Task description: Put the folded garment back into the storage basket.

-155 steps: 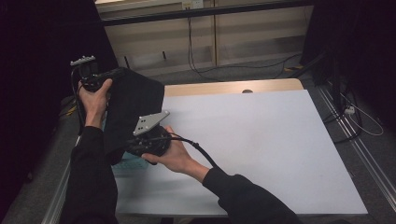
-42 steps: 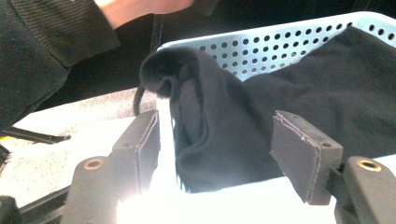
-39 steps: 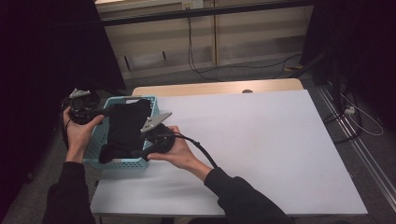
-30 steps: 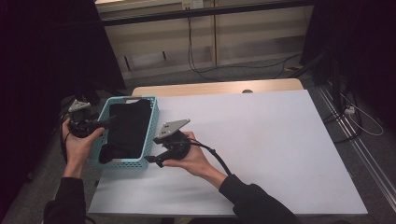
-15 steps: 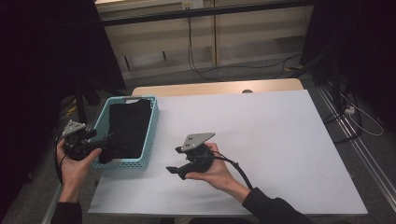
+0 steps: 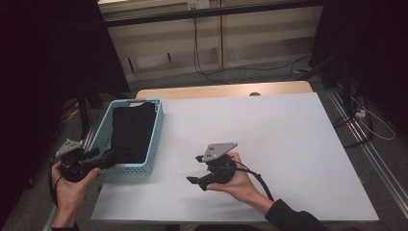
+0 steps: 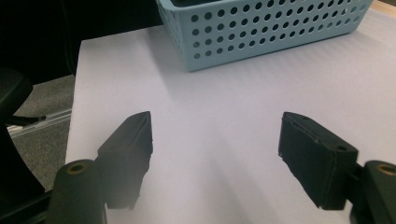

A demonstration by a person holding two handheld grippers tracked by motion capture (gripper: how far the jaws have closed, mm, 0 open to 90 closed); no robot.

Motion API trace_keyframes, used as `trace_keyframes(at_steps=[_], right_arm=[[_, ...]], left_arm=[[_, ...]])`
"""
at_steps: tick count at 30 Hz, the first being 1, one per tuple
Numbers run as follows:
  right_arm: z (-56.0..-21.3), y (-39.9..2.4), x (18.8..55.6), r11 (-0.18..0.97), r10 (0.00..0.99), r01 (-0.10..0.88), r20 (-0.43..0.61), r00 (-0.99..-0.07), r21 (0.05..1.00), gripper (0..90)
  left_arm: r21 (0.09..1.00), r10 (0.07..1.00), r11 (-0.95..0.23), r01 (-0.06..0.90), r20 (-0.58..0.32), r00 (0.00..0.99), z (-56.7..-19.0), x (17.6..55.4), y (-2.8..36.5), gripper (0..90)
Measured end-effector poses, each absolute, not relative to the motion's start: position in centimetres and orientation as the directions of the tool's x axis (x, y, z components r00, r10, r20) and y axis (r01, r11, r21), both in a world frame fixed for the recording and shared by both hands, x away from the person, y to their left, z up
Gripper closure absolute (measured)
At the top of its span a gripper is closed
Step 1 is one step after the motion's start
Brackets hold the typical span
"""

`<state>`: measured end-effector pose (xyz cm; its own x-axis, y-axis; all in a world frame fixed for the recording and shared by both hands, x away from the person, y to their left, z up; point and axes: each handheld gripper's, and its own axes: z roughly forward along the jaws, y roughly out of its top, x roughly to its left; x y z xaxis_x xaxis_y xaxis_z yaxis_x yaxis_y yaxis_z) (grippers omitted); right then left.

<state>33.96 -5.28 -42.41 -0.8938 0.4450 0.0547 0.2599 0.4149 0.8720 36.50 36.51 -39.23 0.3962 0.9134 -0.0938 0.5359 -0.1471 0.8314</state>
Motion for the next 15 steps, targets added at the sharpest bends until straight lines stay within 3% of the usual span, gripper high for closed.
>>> trace_keyframes(at_steps=[3,7,15], right_arm=[[-42.5,-5.2,34.0,0.415,0.446,0.26,0.055,-0.894,0.872,25.9],[-42.7,-5.0,34.0,0.423,0.437,0.263,0.059,-0.897,0.867,25.9],[-42.9,-4.8,34.0,0.427,0.43,0.267,0.065,-0.901,0.864,25.6]], left_arm=[[0.817,0.894,-0.167,0.552,-0.11,0.434,-39.8,36.4,36.3,53.5],[0.808,0.885,-0.199,0.554,-0.095,0.456,-39.9,36.4,36.1,80.2],[0.779,0.903,-0.258,0.572,-0.015,0.429,-40.2,38.3,36.6,83.1]])
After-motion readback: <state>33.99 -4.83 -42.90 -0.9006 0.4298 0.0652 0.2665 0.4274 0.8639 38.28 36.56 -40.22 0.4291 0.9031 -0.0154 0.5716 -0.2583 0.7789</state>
